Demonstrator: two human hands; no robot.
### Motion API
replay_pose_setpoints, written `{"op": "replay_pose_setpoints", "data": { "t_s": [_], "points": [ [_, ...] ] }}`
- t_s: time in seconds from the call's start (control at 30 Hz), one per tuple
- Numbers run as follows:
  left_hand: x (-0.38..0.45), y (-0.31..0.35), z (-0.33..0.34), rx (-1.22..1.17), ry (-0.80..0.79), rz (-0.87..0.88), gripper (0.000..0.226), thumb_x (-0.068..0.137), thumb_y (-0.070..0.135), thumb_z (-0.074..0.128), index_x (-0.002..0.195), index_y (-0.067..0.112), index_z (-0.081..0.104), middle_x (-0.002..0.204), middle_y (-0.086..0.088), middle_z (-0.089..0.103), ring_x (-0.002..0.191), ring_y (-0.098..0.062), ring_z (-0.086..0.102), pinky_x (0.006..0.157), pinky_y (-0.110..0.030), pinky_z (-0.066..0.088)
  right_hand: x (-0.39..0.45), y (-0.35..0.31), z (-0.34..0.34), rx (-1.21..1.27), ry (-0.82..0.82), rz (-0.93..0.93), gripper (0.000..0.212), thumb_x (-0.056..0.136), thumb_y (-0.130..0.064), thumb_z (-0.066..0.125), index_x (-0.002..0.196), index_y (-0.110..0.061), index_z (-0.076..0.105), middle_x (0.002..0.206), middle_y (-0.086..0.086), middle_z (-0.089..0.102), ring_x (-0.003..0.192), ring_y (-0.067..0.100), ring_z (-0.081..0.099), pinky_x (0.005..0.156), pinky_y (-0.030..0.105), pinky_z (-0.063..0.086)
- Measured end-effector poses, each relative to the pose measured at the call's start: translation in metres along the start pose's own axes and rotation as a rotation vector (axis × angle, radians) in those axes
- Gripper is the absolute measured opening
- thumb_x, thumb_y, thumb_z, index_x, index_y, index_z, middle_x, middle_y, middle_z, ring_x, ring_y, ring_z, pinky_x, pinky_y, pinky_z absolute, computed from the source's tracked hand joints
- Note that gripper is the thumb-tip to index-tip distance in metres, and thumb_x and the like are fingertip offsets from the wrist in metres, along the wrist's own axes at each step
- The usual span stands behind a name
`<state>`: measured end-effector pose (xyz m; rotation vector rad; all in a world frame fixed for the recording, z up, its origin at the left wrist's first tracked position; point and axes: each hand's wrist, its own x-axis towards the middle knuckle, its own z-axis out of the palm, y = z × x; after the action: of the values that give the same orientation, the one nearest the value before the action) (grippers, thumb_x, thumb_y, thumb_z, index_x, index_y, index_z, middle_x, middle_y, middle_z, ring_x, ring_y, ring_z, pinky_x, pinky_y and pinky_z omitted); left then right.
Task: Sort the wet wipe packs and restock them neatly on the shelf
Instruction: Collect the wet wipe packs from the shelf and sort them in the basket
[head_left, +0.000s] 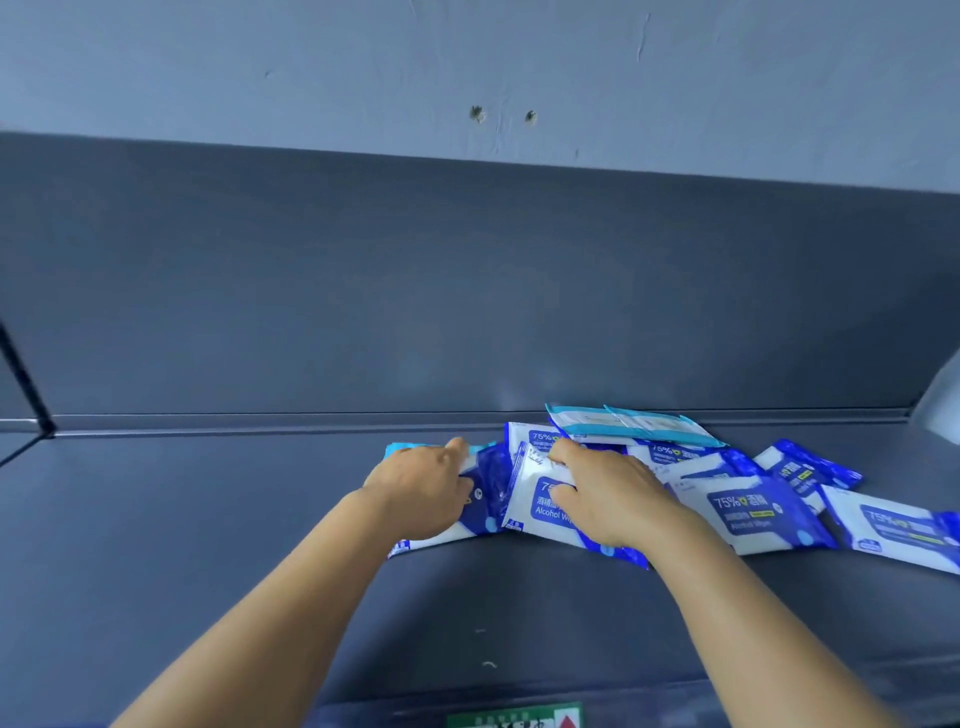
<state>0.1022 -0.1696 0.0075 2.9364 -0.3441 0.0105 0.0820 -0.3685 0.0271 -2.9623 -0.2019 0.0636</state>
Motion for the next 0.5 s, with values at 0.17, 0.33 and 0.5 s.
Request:
{"op": "replay_pose_setpoints", "data": {
  "t_s": [0.17,0.33,0.5],
  "points": [
    [-0.009,-0.007,0.003,-0.019,-0.008,0.012,0.025,0.094,0.038,0.042,0.108,0.017,0.046,0.112,-0.003,0.054,0.104,-0.026,0.050,0.082,-0.034,0.041,-0.001,-0.006,0.004,0.085,-0.043,-0.033,0.037,0.095,-0.031,0.046,0.130,-0.023,0.044,0.136,-0.003,0.048,0.118,0.022,0.045,0.086,0.030,0.038],
    [-0.009,-0.024,0.008,-0.008,-0.116,-0.083,0.068,0.086,0.065,0.043,0.135,0.018,0.037,0.129,-0.002,0.051,0.119,-0.023,0.047,0.103,-0.038,0.028,-0.003,0.000,0.003,0.093,-0.188,0.116,0.066,0.085,-0.053,0.053,0.144,-0.032,0.031,0.143,-0.003,0.044,0.126,0.024,0.045,0.097,0.032,0.040],
    [-0.029,-0.019,0.007,-0.157,-0.005,-0.161,0.060,0.079,0.062,0.060,0.113,0.014,0.049,0.112,-0.003,0.047,0.089,-0.022,0.050,0.081,-0.031,0.040,-0.016,0.000,0.006,0.239,-0.102,0.201,0.040,0.071,-0.048,0.066,0.097,-0.018,0.058,0.092,-0.001,0.065,0.077,0.013,0.059,0.067,0.027,0.047]
  ]
}}
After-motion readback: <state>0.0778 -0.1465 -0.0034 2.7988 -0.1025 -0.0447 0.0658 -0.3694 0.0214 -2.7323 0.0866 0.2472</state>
